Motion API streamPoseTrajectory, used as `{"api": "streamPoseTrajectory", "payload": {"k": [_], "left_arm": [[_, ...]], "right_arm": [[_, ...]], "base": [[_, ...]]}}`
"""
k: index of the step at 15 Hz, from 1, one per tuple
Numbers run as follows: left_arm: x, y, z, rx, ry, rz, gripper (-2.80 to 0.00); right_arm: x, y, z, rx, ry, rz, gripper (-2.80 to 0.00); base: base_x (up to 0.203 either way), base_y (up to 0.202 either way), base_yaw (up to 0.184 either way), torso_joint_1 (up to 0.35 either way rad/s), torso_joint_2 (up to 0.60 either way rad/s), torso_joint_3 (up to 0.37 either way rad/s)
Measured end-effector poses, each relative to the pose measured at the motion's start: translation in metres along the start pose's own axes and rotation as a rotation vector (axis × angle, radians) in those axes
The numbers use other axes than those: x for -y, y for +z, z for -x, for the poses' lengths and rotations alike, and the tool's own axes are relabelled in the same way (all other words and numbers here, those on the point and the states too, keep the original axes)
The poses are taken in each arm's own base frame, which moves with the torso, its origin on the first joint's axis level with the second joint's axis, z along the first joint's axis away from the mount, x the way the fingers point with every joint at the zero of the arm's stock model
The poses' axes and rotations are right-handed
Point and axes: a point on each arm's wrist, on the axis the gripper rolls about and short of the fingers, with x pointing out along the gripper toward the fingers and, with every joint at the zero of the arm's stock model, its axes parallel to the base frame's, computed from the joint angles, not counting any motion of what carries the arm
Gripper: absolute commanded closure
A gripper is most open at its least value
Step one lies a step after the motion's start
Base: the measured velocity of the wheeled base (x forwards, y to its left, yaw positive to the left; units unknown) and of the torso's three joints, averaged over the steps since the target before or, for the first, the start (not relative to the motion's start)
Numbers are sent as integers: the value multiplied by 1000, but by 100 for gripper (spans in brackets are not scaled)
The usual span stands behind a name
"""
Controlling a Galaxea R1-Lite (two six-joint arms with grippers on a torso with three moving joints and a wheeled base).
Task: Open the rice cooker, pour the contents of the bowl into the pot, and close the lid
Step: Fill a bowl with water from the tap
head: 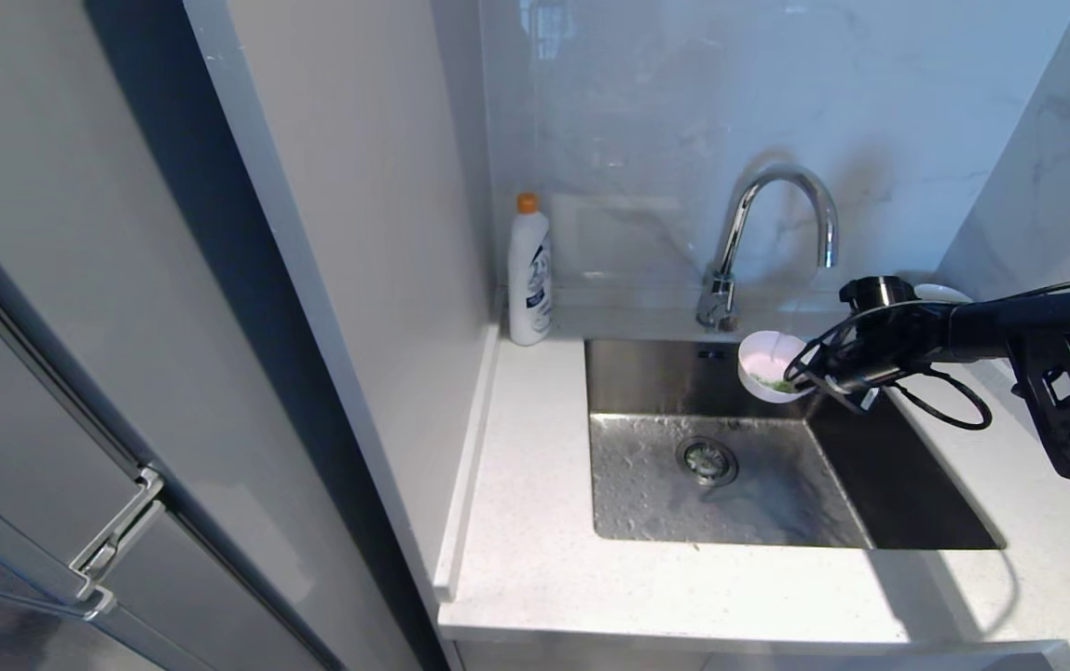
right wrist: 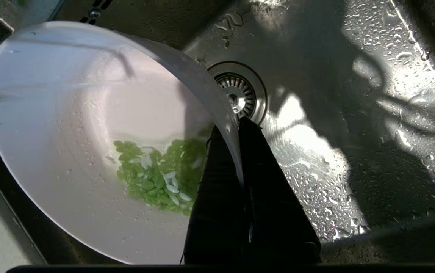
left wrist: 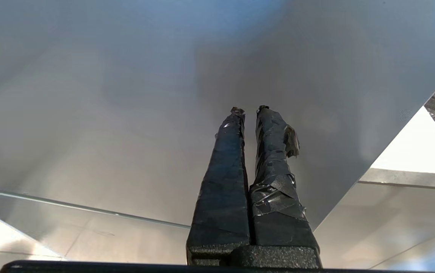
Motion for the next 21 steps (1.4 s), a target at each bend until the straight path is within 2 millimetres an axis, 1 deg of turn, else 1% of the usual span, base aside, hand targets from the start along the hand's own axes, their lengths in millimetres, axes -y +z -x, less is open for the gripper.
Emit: {"api": "streamPoseTrajectory", "payload": {"k": [5,12,21], "left_arm": [[0,0,0,0,0,0,0],[0,0,0,0,-1,0,0],[0,0,0,0,-2,4,0]], "right_arm": [[-3,-4,-2,-8,2,6,0],[-3,-4,-2,-9,0,7,0],[0,-5,-8,-2,4,10,0]], "base": [[0,0,0,0,0,0],[0,0,0,0,0,0],[0,0,0,0,0,0]]}}
